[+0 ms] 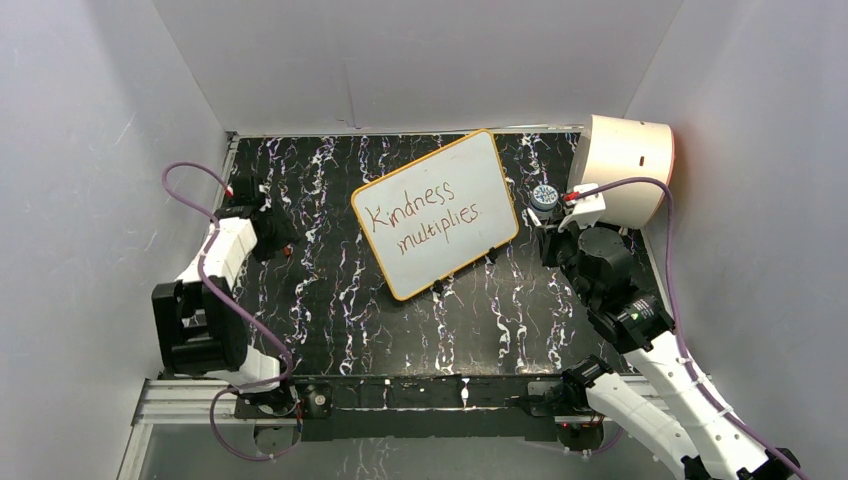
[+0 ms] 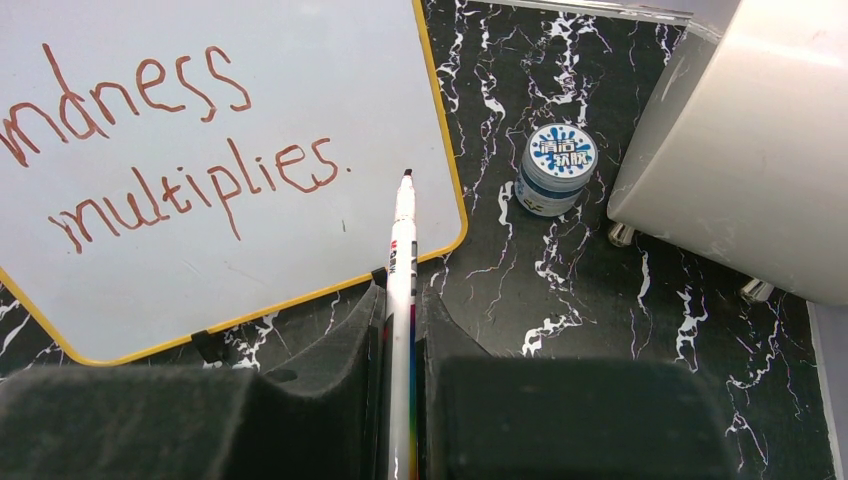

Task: Write a sentence on the whiteboard
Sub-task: Close the whiteboard marker at the center of the board.

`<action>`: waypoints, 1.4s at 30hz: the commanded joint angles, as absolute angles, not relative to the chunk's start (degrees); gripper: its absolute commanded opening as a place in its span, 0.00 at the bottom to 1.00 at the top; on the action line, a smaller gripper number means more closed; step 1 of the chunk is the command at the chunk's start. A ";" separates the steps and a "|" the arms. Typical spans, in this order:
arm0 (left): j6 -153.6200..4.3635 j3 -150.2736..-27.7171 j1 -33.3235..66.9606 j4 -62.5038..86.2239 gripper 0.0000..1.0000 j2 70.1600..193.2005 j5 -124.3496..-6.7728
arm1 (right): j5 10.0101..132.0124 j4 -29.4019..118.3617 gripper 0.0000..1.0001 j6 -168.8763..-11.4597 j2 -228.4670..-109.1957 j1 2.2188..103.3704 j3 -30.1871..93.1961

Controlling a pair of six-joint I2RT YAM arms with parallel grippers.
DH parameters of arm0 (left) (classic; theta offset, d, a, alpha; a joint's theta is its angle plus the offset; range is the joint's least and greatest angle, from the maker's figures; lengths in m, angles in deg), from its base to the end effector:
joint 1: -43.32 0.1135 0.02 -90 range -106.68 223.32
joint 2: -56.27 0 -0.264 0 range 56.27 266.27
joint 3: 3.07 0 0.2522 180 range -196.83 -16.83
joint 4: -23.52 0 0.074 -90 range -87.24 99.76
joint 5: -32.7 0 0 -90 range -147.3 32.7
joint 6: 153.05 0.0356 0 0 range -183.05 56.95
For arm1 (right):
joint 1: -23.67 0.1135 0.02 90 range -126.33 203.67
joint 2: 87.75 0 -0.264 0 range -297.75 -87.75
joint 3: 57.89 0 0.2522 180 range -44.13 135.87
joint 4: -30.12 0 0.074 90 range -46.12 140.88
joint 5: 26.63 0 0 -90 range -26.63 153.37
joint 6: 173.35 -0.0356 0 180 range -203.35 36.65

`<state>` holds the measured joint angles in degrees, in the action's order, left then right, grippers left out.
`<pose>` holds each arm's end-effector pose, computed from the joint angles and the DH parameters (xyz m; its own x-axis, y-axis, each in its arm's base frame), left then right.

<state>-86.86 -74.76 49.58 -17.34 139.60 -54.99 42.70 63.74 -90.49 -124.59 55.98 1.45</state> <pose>0.3011 0.0345 0.2379 -0.6677 -0.4790 -0.5699 -0.4404 0.8713 -0.2165 0.1310 0.0680 0.3476 -0.1875 0.0190 -0.9821 -0.1855 0.9811 0.0544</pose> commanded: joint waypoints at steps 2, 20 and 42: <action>-87.13 -78.50 49.93 -16.90 0.51 145.58 -52.05 | 42.33 62.26 0.00 -90.21 -123.87 55.86 1.67; -83.28 -86.38 49.91 -18.52 0.27 158.78 -48.09 | 41.61 62.25 0.00 -90.02 -125.88 55.84 1.75; -82.28 -86.26 50.25 -18.33 0.16 167.16 -48.96 | 44.25 62.25 0.00 -89.53 -126.22 55.84 2.01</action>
<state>-82.95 -87.02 49.60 -17.73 163.56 -49.53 43.03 63.94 -90.45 -126.69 55.98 1.39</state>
